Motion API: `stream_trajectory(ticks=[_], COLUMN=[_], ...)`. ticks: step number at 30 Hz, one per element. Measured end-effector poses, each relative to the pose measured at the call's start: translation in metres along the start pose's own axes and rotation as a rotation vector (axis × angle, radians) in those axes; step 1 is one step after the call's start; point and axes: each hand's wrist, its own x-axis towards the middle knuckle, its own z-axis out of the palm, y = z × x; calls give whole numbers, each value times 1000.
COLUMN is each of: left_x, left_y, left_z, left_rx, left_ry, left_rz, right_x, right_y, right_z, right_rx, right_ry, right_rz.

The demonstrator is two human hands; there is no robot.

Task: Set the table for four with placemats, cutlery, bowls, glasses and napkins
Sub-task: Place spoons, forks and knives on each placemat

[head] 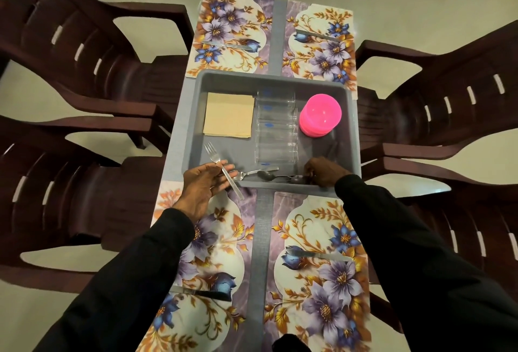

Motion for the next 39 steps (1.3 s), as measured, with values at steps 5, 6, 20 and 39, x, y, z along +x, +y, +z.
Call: stream_trajectory(ticks=[5, 6, 20, 39], left_x=[-3, -4, -11, -20], left_y=[-4, -6, -16, -20], left_z=[6, 8, 18, 19], left_rx=[55, 60, 99, 92], left_ry=[6, 4, 14, 26], left_rz=[40, 45, 45, 50], right_x=[-5, -6, -18, -35], right_y=[-5, -5, -1, 3], right_z=[-2, -4, -10, -22], right_rx=[116, 156, 283, 362], right_ry=[115, 141, 285, 289], right_rz=[9, -2, 6, 9])
